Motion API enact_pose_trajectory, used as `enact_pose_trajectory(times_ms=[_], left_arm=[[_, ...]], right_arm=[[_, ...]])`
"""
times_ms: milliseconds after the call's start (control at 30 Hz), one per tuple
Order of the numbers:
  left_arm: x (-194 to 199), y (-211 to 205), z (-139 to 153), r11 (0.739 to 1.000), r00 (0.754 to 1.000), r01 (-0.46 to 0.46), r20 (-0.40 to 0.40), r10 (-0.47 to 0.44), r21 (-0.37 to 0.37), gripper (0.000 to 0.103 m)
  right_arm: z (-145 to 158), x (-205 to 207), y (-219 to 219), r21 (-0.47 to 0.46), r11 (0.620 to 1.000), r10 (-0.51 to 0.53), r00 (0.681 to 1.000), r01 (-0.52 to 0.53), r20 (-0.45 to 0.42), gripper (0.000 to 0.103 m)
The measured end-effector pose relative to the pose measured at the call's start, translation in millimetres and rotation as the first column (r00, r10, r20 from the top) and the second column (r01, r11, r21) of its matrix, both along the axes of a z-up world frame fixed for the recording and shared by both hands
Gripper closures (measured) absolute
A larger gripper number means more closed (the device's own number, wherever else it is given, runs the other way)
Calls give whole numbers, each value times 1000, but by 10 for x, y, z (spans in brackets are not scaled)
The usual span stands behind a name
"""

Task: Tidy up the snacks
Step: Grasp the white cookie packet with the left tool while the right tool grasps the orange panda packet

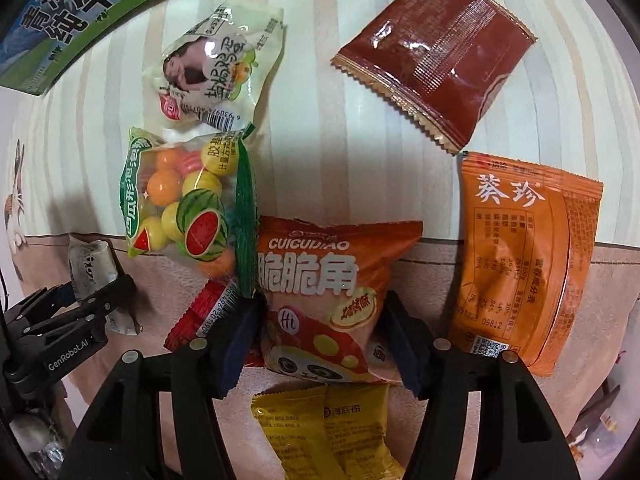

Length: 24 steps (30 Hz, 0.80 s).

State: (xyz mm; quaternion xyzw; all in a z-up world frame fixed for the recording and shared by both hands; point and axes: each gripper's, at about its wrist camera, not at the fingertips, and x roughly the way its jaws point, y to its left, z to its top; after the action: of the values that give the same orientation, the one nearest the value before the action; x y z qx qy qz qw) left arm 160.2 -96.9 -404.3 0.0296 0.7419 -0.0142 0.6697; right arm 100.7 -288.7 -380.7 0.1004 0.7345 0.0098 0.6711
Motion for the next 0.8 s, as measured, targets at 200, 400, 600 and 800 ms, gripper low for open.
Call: enact_pose_trajectory(times_ms=[200,400,600,800], left_arm=[[-151,77,187,1000,1000,17,24,-17,5,50],[-183,65,236,1000,999,30,24,-30,1,53],[-243,1,627,997,996,58,77,-54,-43,54],[-207,-94,1243,990,981,89,184,-68,-111,54]], right_arm=[[20,-55,88,-17,1000,-1,1000,1,26,45],[131,-231,-65,5,1000,-16,999,16,42,48],[494,-296,-283,68,996,-64,994,58,91,50],[1044,-354,-471,130,989,-93,979,70,183,50]])
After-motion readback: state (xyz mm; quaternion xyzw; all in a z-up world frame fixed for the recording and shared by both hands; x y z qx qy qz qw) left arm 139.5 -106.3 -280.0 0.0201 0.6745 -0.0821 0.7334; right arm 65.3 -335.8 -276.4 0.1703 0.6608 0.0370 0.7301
